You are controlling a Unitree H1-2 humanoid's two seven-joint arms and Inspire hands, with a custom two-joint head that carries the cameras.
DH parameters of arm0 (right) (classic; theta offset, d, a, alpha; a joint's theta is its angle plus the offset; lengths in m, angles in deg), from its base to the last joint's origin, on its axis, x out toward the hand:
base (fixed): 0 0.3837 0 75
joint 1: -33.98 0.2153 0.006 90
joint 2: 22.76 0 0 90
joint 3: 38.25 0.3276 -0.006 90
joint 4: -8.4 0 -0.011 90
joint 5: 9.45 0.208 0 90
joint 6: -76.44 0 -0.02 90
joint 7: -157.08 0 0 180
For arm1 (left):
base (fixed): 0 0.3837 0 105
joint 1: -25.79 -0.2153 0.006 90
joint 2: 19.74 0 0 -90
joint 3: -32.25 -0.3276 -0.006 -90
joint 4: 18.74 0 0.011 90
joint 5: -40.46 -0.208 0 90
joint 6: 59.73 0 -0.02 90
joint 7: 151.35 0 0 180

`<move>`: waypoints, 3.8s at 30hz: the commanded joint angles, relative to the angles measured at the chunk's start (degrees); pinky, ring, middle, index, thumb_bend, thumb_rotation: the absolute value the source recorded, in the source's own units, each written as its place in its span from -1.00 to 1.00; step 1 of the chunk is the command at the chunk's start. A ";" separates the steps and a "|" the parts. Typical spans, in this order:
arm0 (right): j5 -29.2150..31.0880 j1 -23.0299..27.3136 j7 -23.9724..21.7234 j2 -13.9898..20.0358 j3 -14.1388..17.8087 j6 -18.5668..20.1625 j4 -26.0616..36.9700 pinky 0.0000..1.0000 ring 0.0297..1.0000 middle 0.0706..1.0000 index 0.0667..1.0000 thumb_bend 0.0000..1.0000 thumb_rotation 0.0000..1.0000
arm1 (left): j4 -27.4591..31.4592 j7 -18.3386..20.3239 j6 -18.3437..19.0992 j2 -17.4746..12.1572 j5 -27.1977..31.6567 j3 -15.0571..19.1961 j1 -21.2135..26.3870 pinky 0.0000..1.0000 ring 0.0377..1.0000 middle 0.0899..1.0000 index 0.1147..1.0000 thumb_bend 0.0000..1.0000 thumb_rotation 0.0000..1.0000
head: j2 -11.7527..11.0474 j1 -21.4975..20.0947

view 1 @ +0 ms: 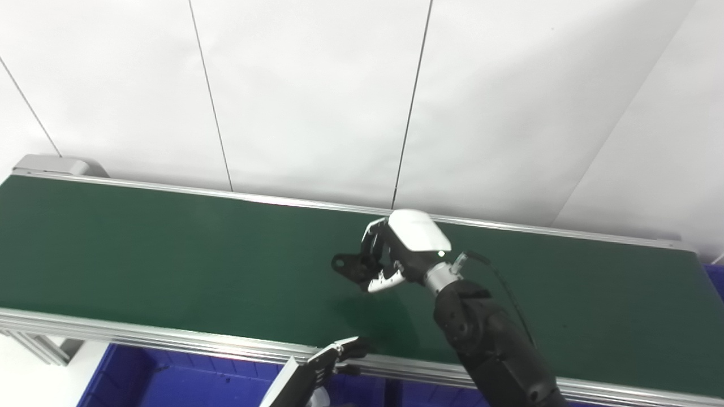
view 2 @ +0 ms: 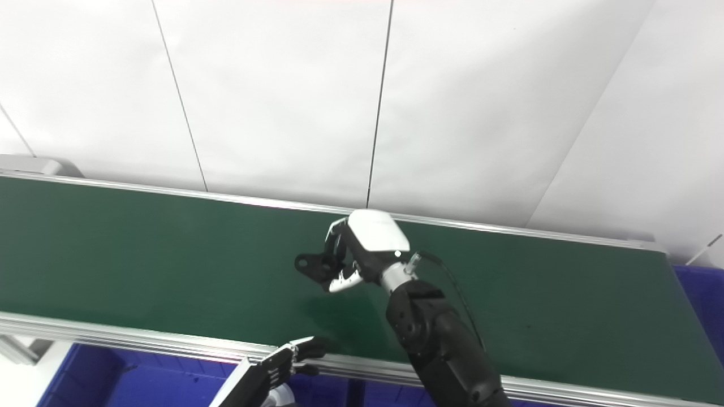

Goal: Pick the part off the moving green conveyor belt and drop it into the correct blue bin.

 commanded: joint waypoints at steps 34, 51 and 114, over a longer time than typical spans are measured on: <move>-11.32 -20.36 -25.74 10.98 8.54 6.54 39.40 -0.52 -0.41 -0.13 -0.10 0.04 -0.99 | 19.21 6.16 13.43 -11.14 12.71 7.49 0.98 0.65 0.77 0.77 0.71 0.26 0.79 | 20.17 -27.11; -13.34 -33.88 -35.29 18.52 13.75 4.10 49.40 -0.48 -0.38 -0.13 -0.09 0.04 -0.99 | 19.26 6.60 13.48 -10.56 12.63 7.19 2.31 0.62 0.79 0.77 0.71 0.30 0.78 | 21.30 -25.70; 38.82 -47.29 0.08 -5.76 20.62 -20.24 16.88 0.34 0.43 0.60 0.64 0.49 0.74 | 11.54 1.34 5.75 -0.83 1.36 0.30 -4.24 0.65 0.78 0.77 0.68 0.28 0.66 | 6.99 3.61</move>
